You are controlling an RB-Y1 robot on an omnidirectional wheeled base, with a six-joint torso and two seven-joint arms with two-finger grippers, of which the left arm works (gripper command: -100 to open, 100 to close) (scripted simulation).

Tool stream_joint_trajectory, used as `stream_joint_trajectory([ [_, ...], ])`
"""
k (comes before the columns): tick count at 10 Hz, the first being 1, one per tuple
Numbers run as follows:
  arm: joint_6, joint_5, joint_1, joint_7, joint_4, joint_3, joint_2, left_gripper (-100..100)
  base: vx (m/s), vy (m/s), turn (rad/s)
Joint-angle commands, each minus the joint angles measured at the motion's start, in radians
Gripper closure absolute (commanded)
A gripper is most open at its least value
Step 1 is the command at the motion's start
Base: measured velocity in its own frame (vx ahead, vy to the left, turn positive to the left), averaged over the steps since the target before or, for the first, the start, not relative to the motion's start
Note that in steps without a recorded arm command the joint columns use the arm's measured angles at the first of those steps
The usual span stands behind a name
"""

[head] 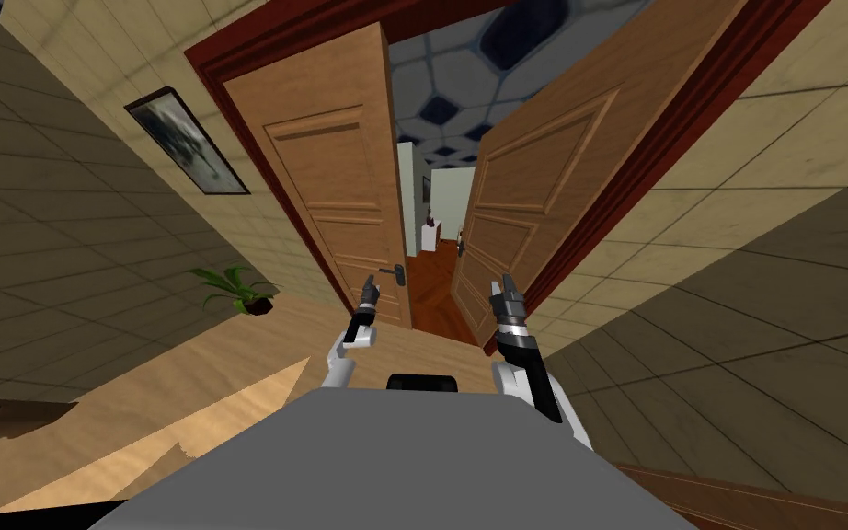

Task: Push the door open

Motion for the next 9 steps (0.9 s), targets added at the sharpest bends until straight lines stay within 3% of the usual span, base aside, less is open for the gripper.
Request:
stream_joint_trajectory([
  [1,-0.001,-0.004,-0.021,-0.009,0.047,0.002,-0.005,-100,0.021,0.129,-0.157],
  [9,0.015,-0.017,-0.134,-0.040,0.249,0.020,-0.028,-100,0.005,0.122,-0.150],
])
